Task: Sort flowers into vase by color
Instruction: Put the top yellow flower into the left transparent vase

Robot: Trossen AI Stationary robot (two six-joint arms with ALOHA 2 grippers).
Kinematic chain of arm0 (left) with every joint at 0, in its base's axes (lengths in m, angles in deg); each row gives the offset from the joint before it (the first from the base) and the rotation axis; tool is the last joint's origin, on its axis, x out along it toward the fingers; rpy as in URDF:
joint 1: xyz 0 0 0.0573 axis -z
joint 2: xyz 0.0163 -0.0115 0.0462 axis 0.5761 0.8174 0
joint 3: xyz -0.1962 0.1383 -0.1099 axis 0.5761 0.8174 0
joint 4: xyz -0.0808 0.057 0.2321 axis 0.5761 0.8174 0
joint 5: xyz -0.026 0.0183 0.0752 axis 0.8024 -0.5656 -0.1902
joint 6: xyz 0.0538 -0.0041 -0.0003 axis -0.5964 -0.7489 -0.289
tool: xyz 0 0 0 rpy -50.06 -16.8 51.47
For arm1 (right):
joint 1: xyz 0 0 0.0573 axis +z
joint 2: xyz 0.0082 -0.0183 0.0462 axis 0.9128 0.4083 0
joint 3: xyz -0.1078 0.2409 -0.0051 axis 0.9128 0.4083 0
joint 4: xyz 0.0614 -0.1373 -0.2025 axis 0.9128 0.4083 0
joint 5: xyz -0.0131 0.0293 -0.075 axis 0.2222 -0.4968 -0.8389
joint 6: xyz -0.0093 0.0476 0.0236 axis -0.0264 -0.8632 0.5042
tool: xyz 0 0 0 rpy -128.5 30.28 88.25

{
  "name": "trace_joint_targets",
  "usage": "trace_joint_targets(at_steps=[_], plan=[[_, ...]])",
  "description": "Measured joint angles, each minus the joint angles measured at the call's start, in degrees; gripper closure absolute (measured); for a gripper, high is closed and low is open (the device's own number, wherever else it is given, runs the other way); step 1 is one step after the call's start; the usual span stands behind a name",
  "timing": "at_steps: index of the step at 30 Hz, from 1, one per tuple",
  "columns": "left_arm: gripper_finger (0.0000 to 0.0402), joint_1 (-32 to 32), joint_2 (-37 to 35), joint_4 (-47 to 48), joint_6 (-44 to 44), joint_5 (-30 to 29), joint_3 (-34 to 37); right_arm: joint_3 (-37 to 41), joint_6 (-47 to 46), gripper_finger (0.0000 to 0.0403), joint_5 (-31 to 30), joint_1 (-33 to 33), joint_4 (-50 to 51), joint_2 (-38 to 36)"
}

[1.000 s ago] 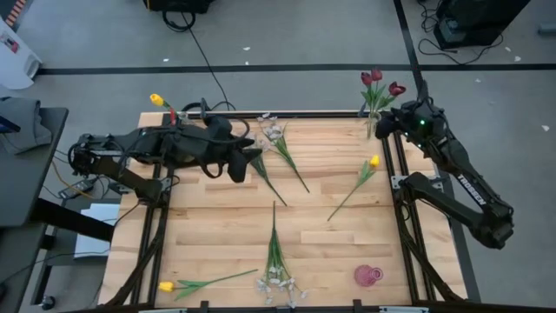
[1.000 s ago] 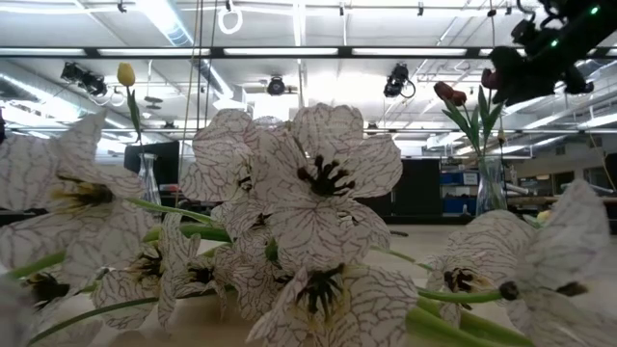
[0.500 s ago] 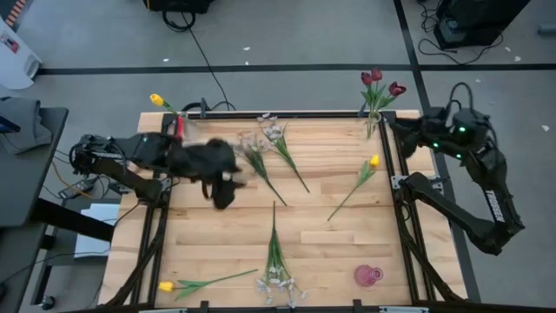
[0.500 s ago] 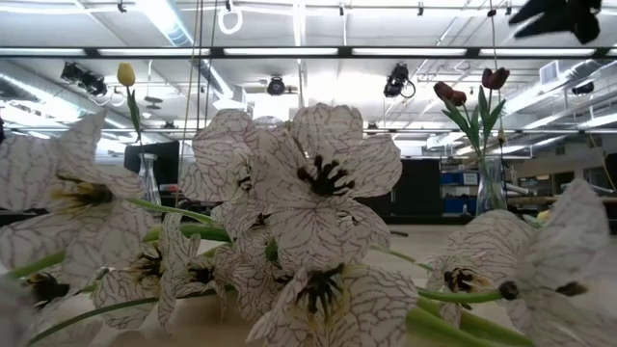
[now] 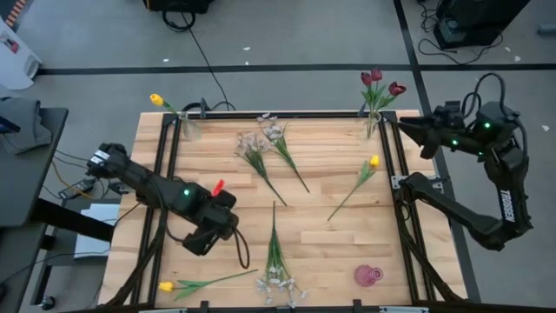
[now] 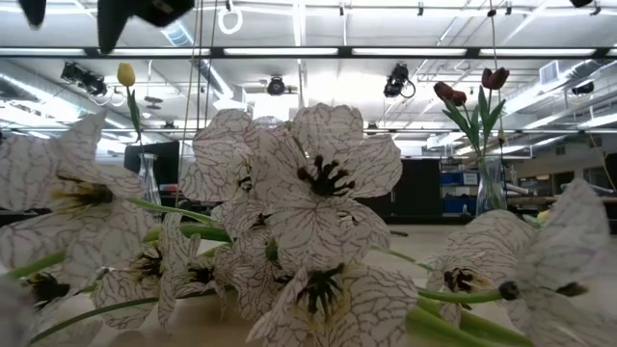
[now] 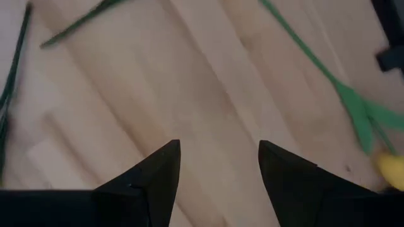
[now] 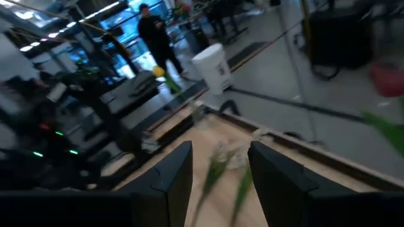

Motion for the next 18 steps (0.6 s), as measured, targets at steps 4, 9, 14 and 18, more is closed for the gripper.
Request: trace_joint_targets(at_steps=[4,9,14,18], plan=[[0.0183,0.49,0.04,-12.74,3.72,1.89,6.12,0.0,-0.96,0.0238,4.74,0.0,0.29,2.7],[0.019,-1.55,-0.78,-31.85,14.26,3.06,8.57,0.0,-0.83,0.0238,5.63,2.21,-1.01,5.26],[0.0199,-6.24,-1.17,-44.78,20.72,-4.14,8.55,0.0,2.38,0.0238,0.81,8.28,-3.24,6.72],[0.0199,-10.92,-1.18,-50.0,22.34,-10.87,8.56,0.0,5.96,0.0238,-2.42,14.84,-4.22,8.83]])
